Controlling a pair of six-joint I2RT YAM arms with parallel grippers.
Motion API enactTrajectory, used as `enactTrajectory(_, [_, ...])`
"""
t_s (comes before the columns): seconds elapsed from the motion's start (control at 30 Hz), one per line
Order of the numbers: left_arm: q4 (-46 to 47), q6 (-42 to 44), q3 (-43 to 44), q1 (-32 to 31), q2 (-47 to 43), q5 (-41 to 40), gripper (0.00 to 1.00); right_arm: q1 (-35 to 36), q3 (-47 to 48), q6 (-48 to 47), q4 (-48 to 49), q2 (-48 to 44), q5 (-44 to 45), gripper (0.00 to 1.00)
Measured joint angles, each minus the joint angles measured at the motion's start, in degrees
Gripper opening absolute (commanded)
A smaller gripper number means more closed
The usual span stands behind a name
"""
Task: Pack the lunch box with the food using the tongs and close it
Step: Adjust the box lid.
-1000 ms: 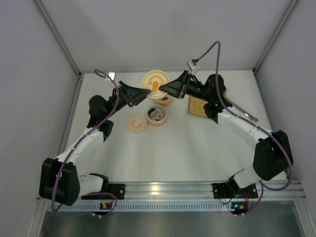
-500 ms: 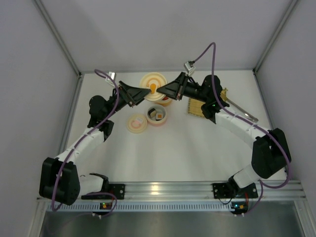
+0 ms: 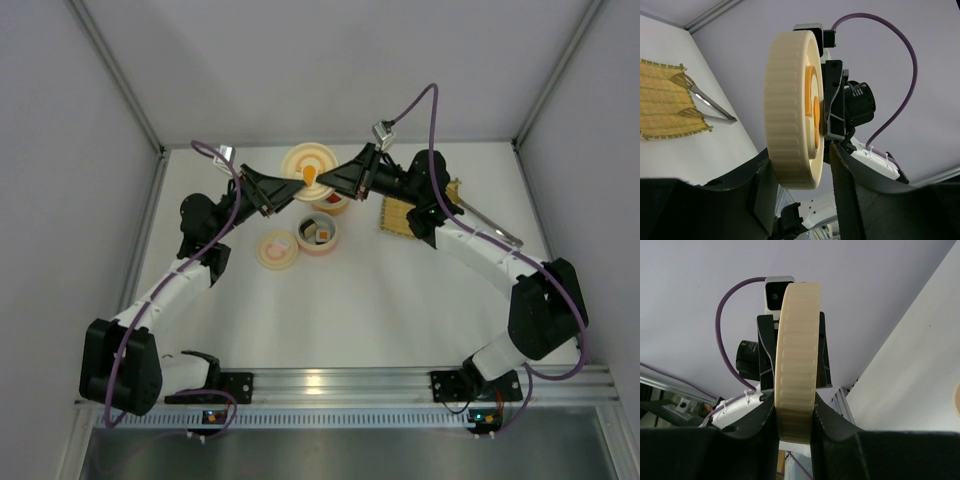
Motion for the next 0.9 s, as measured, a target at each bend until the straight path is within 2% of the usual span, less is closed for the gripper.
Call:
enactTrajectory(0.1, [0.0, 0.0, 0.0, 0.0, 0.0, 0.0, 0.45, 0.0, 0.0, 0.1, 0.1, 0.0, 0.0, 0.00])
enactTrajectory(0.13, [0.0, 0.0, 0.0, 0.0, 0.0, 0.0, 0.38, 0.0, 0.0, 0.2, 0.2, 0.0, 0.0, 0.00])
enactTrajectory(0.17, [0.0, 0.0, 0.0, 0.0, 0.0, 0.0, 0.29, 0.0, 0.0, 0.3, 0.2, 0.0, 0.0, 0.00])
enactTrajectory(0.2, [-0.1, -0.2, 0.0, 0.0, 0.0, -0.1, 0.12, 0.0, 0.0, 0.4, 0.4, 0.0, 0.0, 0.00])
enactTrajectory(0.23, [0.3, -1.0, 0.1, 0.0, 0.0, -0.1, 0.00, 0.0, 0.0, -0.3, 0.3, 0.0, 0.2, 0.00])
enactTrajectory(0.27, [0.3, -1.2, 0.2, 0.0, -0.1, -0.2, 0.00, 0.0, 0.0, -0.3, 0.4, 0.1, 0.2, 0.00])
enactTrajectory(0.3, [0.3, -1.4, 0.2, 0.0, -0.1, -0.2, 0.00, 0.0, 0.0, -0.3, 0.4, 0.1, 0.2, 0.05])
enactTrajectory(0.33, [0.3, -1.4, 0.2, 0.0, 0.0, -0.2, 0.00, 0.0, -0.1, -0.2, 0.5, 0.0, 0.3, 0.30])
enactTrajectory(0.37, [0.3, -1.4, 0.2, 0.0, 0.0, -0.2, 0.00, 0.0, -0.2, -0.1, 0.4, 0.0, 0.2, 0.47])
enactTrajectory(0.43, [0.1, -0.7, 0.2, 0.0, 0.0, 0.0, 0.00, 0.0, -0.5, -0.1, 0.0, 0.0, 0.2, 0.77])
enactTrajectory(0.47, [-0.1, -0.2, 0.2, 0.0, 0.0, 0.2, 0.00, -0.2, -0.7, -0.4, -0.1, 0.0, 0.1, 0.83])
enactTrajectory(0.53, [-1.0, 1.2, 0.2, 0.0, -0.1, 1.0, 0.00, -1.0, -0.8, -2.0, -1.1, 0.0, -0.6, 0.87])
enactTrajectory(0.7, [-9.5, 8.2, 2.4, 0.3, -0.6, 6.9, 0.00, -7.3, 0.4, -10.7, -8.4, -0.1, -4.7, 0.87])
enactTrajectory(0.83, [-24.3, 17.8, 9.4, 0.8, 0.4, 14.1, 0.00, -13.7, 9.9, -29.1, -26.3, 0.2, -8.9, 0.88])
enactTrajectory(0.9, [-31.8, 23.0, 13.6, 1.0, 1.9, 17.2, 0.00, -15.2, 16.0, -38.5, -35.4, 0.3, -9.2, 0.99])
